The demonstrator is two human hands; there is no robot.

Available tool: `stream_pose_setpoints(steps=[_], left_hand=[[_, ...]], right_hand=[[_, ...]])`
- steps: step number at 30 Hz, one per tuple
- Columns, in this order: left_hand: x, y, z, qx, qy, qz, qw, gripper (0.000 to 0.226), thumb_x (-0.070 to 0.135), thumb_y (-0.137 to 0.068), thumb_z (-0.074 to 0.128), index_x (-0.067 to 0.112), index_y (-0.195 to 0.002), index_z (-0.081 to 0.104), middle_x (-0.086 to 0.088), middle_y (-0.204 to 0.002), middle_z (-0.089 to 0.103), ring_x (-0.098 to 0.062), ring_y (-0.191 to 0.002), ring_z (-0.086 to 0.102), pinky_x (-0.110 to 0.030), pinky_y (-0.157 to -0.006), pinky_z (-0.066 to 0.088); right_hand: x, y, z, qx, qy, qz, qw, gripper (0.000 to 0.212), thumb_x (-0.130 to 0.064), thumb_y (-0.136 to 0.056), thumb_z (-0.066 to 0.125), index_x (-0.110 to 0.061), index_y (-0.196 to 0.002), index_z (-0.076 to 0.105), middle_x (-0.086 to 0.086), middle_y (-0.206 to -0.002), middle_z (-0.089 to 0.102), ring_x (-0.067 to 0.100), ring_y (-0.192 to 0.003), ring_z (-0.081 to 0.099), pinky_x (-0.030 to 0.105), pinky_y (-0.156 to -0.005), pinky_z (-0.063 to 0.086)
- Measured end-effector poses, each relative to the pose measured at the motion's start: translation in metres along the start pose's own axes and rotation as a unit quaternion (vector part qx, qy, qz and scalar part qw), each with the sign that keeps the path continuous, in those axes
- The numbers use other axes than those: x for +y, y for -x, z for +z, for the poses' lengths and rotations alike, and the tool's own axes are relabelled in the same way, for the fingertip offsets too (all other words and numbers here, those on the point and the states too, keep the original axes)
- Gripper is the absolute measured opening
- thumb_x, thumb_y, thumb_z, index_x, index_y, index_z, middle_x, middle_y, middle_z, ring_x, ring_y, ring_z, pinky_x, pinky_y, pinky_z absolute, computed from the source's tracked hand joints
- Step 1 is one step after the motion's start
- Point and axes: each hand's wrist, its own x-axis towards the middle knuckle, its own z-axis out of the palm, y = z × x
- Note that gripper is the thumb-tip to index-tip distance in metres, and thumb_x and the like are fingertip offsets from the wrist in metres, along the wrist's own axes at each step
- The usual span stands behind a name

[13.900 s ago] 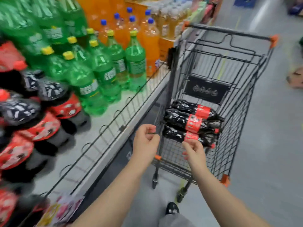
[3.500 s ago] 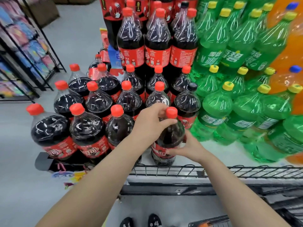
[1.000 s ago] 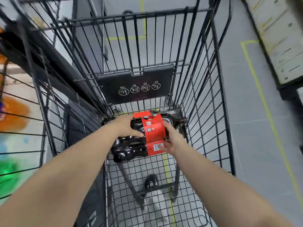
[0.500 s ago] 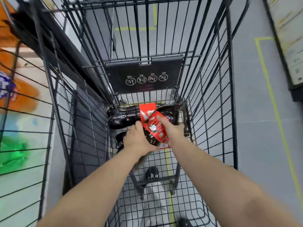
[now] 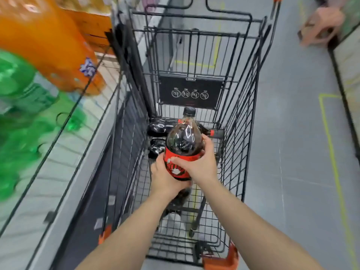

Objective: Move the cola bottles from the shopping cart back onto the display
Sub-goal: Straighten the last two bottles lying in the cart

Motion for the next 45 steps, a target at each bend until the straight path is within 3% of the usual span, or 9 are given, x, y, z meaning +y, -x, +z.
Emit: stream_pose_setpoints(steps=[4, 8, 16, 25, 30, 34, 37, 40, 45], left_hand=[[0.012, 0.071, -0.009, 0.069, 0.060, 0.001, 0.996, 0.113, 0.031, -0.045, 0.093, 0.027, -0.139, 0.029, 0.002, -0.122, 0.037, -0.008, -0.100, 0.038, -0.024, -0.087, 0.037], [0.016, 0.137, -0.025, 0.155, 0.095, 0.004, 0.983, 0.115, 0.044, -0.033, 0.092, 0.024, -0.130, 0.035, 0.000, -0.123, 0.048, -0.018, -0.118, 0.049, -0.035, -0.097, 0.046], [-0.009, 0.223, -0.094, 0.273, 0.184, -0.004, 0.944, 0.111, 0.056, -0.023, 0.088, 0.035, -0.120, 0.041, 0.010, -0.117, 0.059, -0.010, -0.109, 0.060, -0.038, -0.092, 0.052], [-0.059, 0.271, -0.204, 0.369, 0.278, 0.037, 0.886, 0.097, 0.029, -0.028, 0.093, 0.043, -0.107, 0.039, 0.004, -0.110, 0.061, -0.016, -0.101, 0.064, -0.043, -0.093, 0.052], [-0.090, 0.283, -0.271, 0.397, 0.243, 0.064, 0.883, 0.112, 0.036, -0.033, 0.095, 0.028, -0.128, 0.037, 0.009, -0.114, 0.054, -0.015, -0.108, 0.059, -0.043, -0.094, 0.051], [-0.109, 0.281, -0.317, 0.429, 0.211, 0.077, 0.875, 0.106, 0.045, -0.034, 0.092, 0.029, -0.126, 0.040, 0.004, -0.115, 0.061, -0.018, -0.106, 0.062, -0.046, -0.090, 0.053], [-0.112, 0.276, -0.345, 0.429, 0.222, 0.070, 0.873, 0.103, 0.032, -0.044, 0.094, 0.029, -0.131, 0.039, 0.010, -0.116, 0.061, -0.012, -0.106, 0.061, -0.039, -0.094, 0.052], [-0.114, 0.264, -0.362, 0.440, 0.243, 0.050, 0.863, 0.103, 0.023, -0.050, 0.093, 0.031, -0.134, 0.035, 0.012, -0.115, 0.060, -0.013, -0.106, 0.061, -0.039, -0.091, 0.052], [-0.126, 0.245, -0.379, 0.415, 0.223, -0.010, 0.882, 0.088, 0.020, -0.061, 0.088, 0.023, -0.134, 0.038, 0.007, -0.117, 0.061, -0.015, -0.105, 0.060, -0.031, -0.089, 0.048]], right_hand=[[-0.022, 0.049, -0.029, -0.053, 0.030, -0.069, 0.996, 0.100, -0.045, -0.041, 0.091, -0.050, -0.122, 0.034, -0.021, -0.120, 0.052, 0.006, -0.116, 0.053, 0.036, -0.101, 0.047], [-0.055, 0.099, -0.046, -0.107, 0.077, -0.149, 0.980, 0.108, -0.057, -0.034, 0.085, -0.044, -0.130, 0.035, -0.021, -0.126, 0.050, 0.006, -0.118, 0.051, 0.040, -0.100, 0.047], [-0.115, 0.186, -0.024, -0.215, 0.093, -0.280, 0.931, 0.109, -0.058, -0.035, 0.084, -0.047, -0.130, 0.033, -0.018, -0.129, 0.051, 0.006, -0.120, 0.051, 0.037, -0.103, 0.045], [-0.176, 0.261, 0.062, -0.302, 0.064, -0.373, 0.875, 0.100, -0.048, -0.042, 0.090, -0.049, -0.125, 0.035, -0.032, -0.111, 0.048, 0.002, -0.111, 0.052, 0.034, -0.098, 0.047], [-0.202, 0.296, 0.121, -0.302, 0.041, -0.427, 0.851, 0.100, -0.047, -0.046, 0.091, -0.044, -0.129, 0.035, -0.043, -0.110, 0.036, -0.008, -0.110, 0.041, 0.022, -0.097, 0.040], [-0.218, 0.315, 0.160, -0.284, 0.012, -0.453, 0.845, 0.097, -0.043, -0.050, 0.091, -0.050, -0.126, 0.031, -0.042, -0.114, 0.036, -0.011, -0.112, 0.038, 0.014, -0.094, 0.032], [-0.234, 0.321, 0.189, -0.290, 0.002, -0.473, 0.832, 0.104, -0.042, -0.051, 0.091, -0.038, -0.138, 0.034, -0.031, -0.123, 0.038, -0.003, -0.121, 0.041, 0.019, -0.101, 0.037], [-0.244, 0.317, 0.217, -0.313, 0.005, -0.482, 0.818, 0.104, -0.038, -0.051, 0.092, -0.035, -0.137, 0.035, -0.040, -0.118, 0.034, -0.003, -0.117, 0.042, 0.018, -0.099, 0.037], [-0.237, 0.289, 0.263, -0.381, 0.014, -0.460, 0.802, 0.103, -0.030, -0.052, 0.094, -0.036, -0.136, 0.035, -0.031, -0.120, 0.041, -0.020, -0.105, 0.042, -0.005, -0.086, 0.029]])
